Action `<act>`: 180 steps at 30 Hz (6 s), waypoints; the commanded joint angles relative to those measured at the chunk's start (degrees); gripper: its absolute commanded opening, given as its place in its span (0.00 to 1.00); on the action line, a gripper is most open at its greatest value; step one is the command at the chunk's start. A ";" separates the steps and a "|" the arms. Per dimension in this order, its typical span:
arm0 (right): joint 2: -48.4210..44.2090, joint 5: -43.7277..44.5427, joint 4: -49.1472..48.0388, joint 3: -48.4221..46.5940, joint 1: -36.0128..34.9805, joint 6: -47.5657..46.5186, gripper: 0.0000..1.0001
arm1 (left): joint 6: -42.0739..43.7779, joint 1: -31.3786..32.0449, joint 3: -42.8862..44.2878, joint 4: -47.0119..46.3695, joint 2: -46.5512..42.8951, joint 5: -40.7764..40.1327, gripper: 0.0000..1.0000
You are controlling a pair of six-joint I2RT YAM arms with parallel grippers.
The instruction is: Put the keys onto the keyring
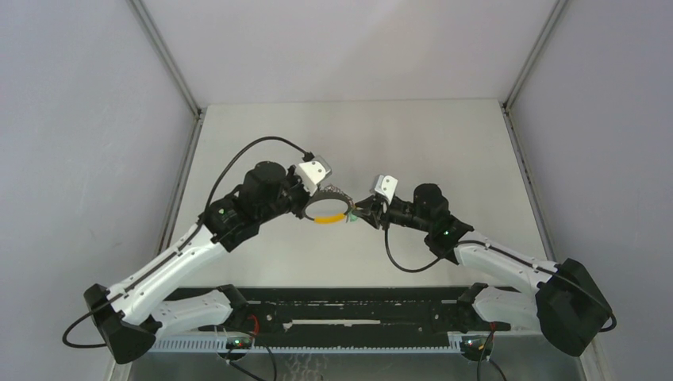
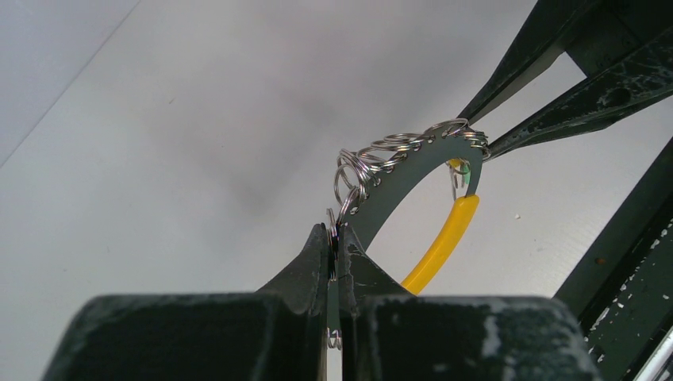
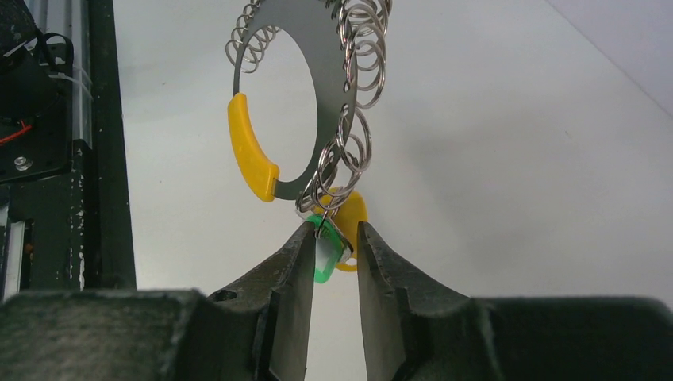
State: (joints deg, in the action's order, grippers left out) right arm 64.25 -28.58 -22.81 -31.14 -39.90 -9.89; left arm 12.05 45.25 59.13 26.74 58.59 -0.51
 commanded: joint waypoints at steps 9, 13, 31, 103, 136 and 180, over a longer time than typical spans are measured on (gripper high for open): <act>-2.44 0.24 0.12 -1.30 -0.18 0.03 0.20 | -2.27 0.36 2.49 -2.46 -2.27 2.37 0.00; -3.74 0.23 0.23 -1.30 -0.17 0.24 0.21 | -2.79 0.36 2.14 -2.31 -2.22 2.88 0.00; -5.45 0.90 2.66 -1.31 -0.28 0.65 0.23 | -6.47 0.36 3.16 0.94 -0.77 6.02 0.00; -14.72 -1.17 10.77 4.53 -5.25 -7.87 0.22 | -9.95 -5.00 -5.84 -3.22 -2.77 20.03 0.00; -12.41 3.60 8.26 4.51 -8.18 -7.43 0.26 | -11.49 -4.99 -6.00 -4.42 -2.24 20.77 0.00; -12.90 5.46 42.49 -15.58 -6.78 -6.86 0.00 | -20.99 -0.23 -33.14 -53.31 -9.06 19.85 0.63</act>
State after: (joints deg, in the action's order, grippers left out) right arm 52.90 -22.81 17.91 -44.21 -47.16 -14.50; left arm -4.97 44.77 29.95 -10.00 50.41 16.21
